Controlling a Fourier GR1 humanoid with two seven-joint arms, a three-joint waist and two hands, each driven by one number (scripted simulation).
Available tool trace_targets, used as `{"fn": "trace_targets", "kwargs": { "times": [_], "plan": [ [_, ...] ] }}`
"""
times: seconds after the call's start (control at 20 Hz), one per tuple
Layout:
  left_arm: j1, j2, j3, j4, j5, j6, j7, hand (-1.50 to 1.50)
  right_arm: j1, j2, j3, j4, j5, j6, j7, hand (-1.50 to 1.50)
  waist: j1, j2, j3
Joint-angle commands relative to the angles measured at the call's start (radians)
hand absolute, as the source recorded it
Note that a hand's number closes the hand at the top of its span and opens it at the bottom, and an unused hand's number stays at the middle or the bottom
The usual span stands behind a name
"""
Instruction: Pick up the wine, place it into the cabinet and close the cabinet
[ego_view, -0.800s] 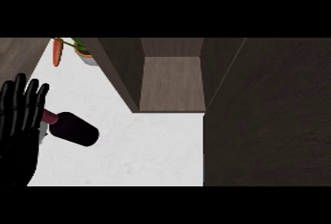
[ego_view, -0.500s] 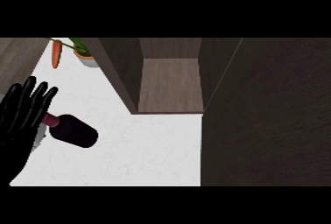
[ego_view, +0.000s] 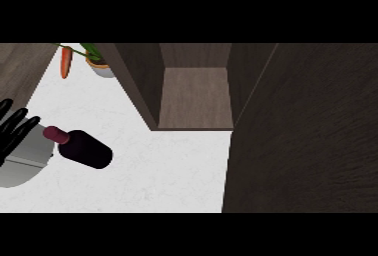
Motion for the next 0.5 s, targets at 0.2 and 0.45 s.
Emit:
{"fn": "trace_targets", "kwargs": {
  "times": [0.2,0.45],
  "plan": [
    [-0.021,0.232,0.118,0.116,0.383,-0.085,0.148,-1.5,-0.146,-0.04,-0.031,-0.217,-0.101,-0.065,0.344,-1.5,0.007,0.0,0.0],
    [-0.035,0.29,0.144,0.118,0.47,-0.039,0.225,-1.5,-0.182,-0.031,0.033,-0.321,-0.039,-0.121,0.483,-1.5,0.0,-0.003,0.0]
  ]
}}
